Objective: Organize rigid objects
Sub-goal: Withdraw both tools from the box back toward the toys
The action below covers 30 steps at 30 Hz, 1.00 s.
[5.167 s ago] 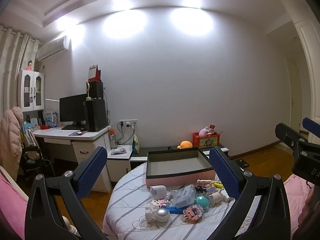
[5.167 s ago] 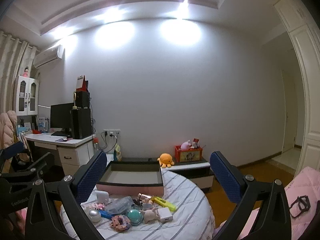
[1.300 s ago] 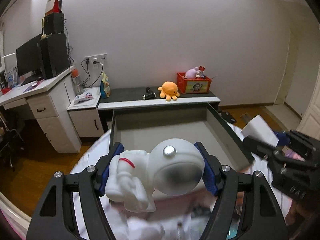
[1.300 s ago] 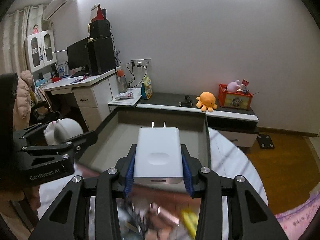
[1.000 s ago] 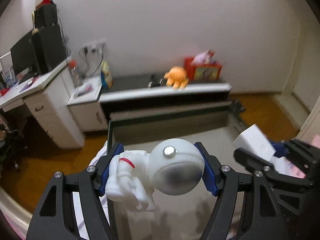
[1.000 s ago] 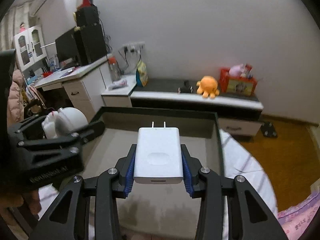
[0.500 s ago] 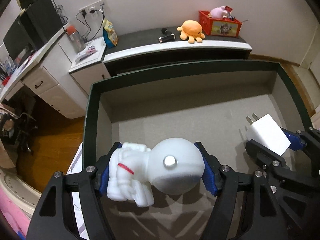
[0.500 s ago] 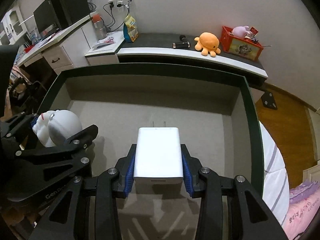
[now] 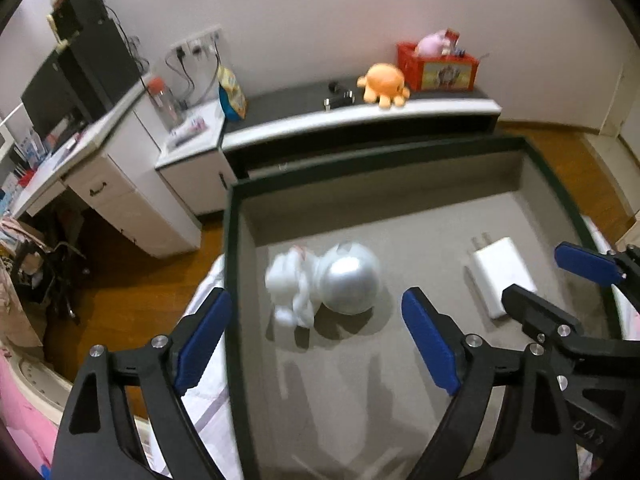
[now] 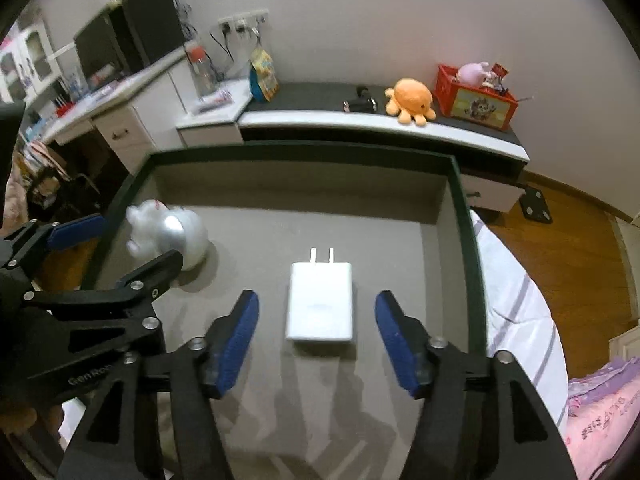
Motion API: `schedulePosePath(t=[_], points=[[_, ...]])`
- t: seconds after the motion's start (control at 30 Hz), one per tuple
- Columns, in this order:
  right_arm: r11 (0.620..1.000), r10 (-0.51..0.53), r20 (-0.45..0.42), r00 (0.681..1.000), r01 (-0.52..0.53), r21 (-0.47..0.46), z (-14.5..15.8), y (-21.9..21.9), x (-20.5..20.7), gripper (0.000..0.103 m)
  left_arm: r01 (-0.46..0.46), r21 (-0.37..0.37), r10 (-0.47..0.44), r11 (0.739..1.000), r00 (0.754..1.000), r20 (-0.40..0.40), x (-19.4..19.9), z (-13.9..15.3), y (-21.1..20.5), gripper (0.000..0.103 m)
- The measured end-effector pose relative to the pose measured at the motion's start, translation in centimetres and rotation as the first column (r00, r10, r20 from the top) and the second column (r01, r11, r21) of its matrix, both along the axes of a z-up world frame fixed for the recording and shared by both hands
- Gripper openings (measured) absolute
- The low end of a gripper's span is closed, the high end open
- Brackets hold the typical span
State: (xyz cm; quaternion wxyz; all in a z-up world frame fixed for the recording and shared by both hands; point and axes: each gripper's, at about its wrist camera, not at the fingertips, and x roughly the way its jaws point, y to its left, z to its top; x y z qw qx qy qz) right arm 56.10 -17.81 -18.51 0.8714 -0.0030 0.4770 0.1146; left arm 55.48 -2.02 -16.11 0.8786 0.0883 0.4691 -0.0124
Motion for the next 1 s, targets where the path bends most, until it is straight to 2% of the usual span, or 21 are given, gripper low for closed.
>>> schedulePosePath(t=[0.07, 0.17, 0.23, 0.33, 0.37, 0.43, 0.5, 0.6, 0.67, 0.73, 0.87, 1.0], points=[[1.0, 0.013, 0.044, 0.999, -0.013, 0.008, 1.3, 0.1, -1.7, 0.072, 0.008, -0.019, -0.007, 1.0, 0.998, 0.063, -2.2, 1.8, 0.1, 0.089], [0.999, 0.019, 0.143, 0.99, -0.026, 0.047, 3.9, -0.4, -5.8, 0.081, 0.014, -0.067, -0.001, 0.998, 0.982, 0.189, -7.1, 4.8, 0.5, 0.098], [0.997, 0.031, 0.194, 0.98, -0.043, 0.058, 5.1, -0.7, -8.5, 0.081, 0.029, -0.089, -0.001, 0.996, 0.953, 0.304, -11.5, 6.8, 0.9, 0.103], [0.999, 0.022, 0.296, 0.955, -0.032, 0.026, 6.4, -1.5, -13.4, 0.081, 0.047, -0.114, 0.003, 0.992, 0.914, 0.406, -17.1, 8.6, 1.8, 0.103], [1.0, 0.012, 0.316, 0.949, -0.018, 0.014, 6.5, -1.8, -14.6, 0.081, 0.051, -0.123, 0.006, 0.991, 0.904, 0.427, -18.8, 9.0, 2.0, 0.103], [0.998, -0.011, 0.402, 0.915, 0.034, -0.049, 6.8, -2.1, -18.0, 0.082, 0.073, -0.131, -0.003, 0.989, 0.883, 0.469, -22.1, 9.6, 2.2, 0.103], [0.997, -0.022, 0.46, 0.888, 0.051, -0.052, 6.9, -2.4, -21.5, 0.082, 0.079, -0.136, 0.001, 0.988, 0.86, 0.509, -25.6, 9.7, 2.2, 0.103], [0.998, -0.05, 0.512, 0.858, 0.067, -0.015, 7.1, -3.1, -25.0, 0.089, 0.061, -0.149, 0.03, 0.987, 0.84, 0.542, -29.2, 9.1, 1.9, 0.103], [0.994, -0.061, 0.56, 0.826, 0.101, -0.042, 6.6, -3.6, -28.4, 0.094, 0.051, -0.152, 0.043, 0.987, 0.83, 0.555, -31.4, 8.3, 1.8, 0.103], [0.992, -0.062, 0.567, 0.822, 0.112, -0.054, 6.4, -3.8, -29.1, 0.103, 0.045, -0.152, 0.048, 0.987, 0.828, 0.558, -33.1, 7.5, 1.5, 0.103], [0.991, -0.077, 0.595, 0.8, 0.129, -0.046, 5.6, -4.3, -32.3, 0.103, 0.005, -0.102, 0.053, 0.995, 0.827, 0.56, -35.6, 5.9, 0.4, 0.103], [0.994, -0.073, 0.6, 0.797, 0.108, -0.023, 4.8, -4.9, -34.5, 0.103, -0.007, -0.171, 0.103, 0.985, 0.822, 0.56, -36.7, 4.6, 0.4, 0.103]])
